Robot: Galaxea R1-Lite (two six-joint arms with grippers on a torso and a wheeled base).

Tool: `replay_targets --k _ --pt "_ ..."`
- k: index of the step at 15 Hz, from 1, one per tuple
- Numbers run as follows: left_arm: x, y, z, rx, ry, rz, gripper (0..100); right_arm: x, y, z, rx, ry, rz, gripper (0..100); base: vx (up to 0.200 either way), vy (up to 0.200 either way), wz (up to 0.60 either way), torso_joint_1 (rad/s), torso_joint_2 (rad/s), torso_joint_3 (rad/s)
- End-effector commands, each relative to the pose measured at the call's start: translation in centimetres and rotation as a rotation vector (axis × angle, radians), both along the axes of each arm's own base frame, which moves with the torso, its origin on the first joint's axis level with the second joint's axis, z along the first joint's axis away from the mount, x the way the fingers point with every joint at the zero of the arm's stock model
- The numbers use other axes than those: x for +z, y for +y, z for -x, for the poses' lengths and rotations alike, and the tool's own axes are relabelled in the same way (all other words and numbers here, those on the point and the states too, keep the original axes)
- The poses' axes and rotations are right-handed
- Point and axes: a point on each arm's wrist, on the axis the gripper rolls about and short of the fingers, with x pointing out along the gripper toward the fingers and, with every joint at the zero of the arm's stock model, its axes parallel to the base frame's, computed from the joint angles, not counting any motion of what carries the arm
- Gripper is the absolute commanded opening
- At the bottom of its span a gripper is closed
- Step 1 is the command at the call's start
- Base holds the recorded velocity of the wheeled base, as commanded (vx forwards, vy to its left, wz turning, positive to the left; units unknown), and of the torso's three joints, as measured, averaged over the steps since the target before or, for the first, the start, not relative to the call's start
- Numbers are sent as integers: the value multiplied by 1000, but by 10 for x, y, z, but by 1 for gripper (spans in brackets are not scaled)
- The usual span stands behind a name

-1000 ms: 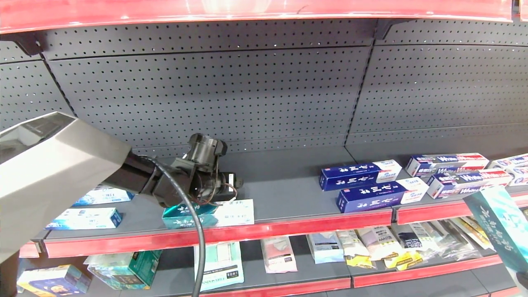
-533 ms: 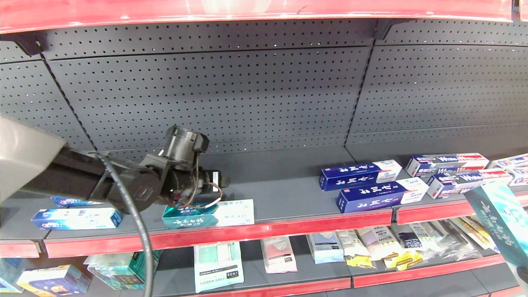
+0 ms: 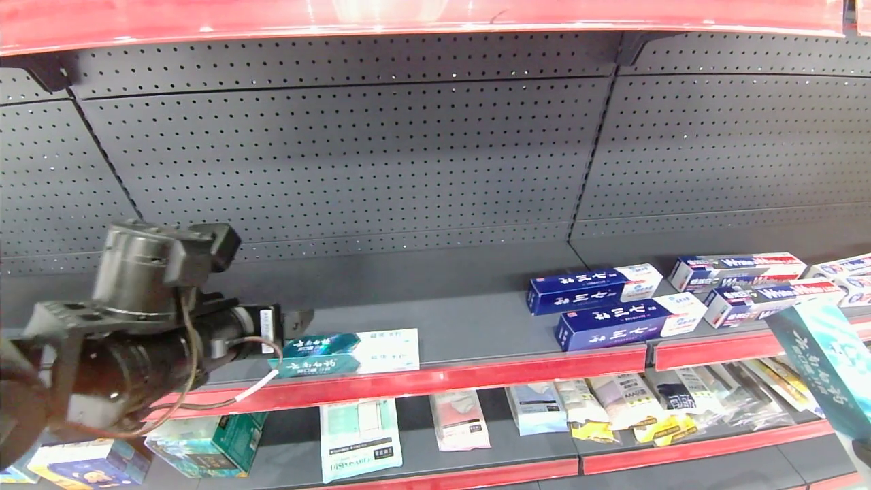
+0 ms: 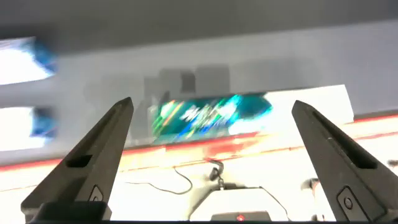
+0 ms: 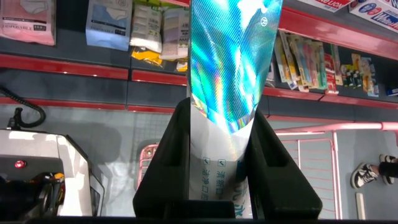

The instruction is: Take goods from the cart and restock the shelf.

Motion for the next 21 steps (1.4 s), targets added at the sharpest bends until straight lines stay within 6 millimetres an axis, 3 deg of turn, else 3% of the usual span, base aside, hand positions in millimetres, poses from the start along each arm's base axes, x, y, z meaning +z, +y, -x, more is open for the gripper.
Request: replay_targets --k 1,5,7,11,16,21 --pt "20 34 54 66 -132 41 100 2 0 -1 1 -5 1 0 0 0 0 0 0 0" --pt "24 68 134 -17 -187 -49 100 9 0 -3 12 -22 17 0 0 0 0 0 0 0" --pt "28 85 179 -164 -294 -2 100 13 0 -4 12 -38 18 0 0 0 0 0 0 0" --pt "3 109 240 -317 -367 -26 100 20 0 -3 41 -59 67 0 0 0 0 0 0 0" --pt "-21 122 263 -355 -373 -51 100 25 0 -4 53 -75 86 0 0 0 0 0 0 0" --pt "-33 122 263 -316 -330 -84 100 24 0 -5 53 -67 86 0 0 0 240 4 0 -1"
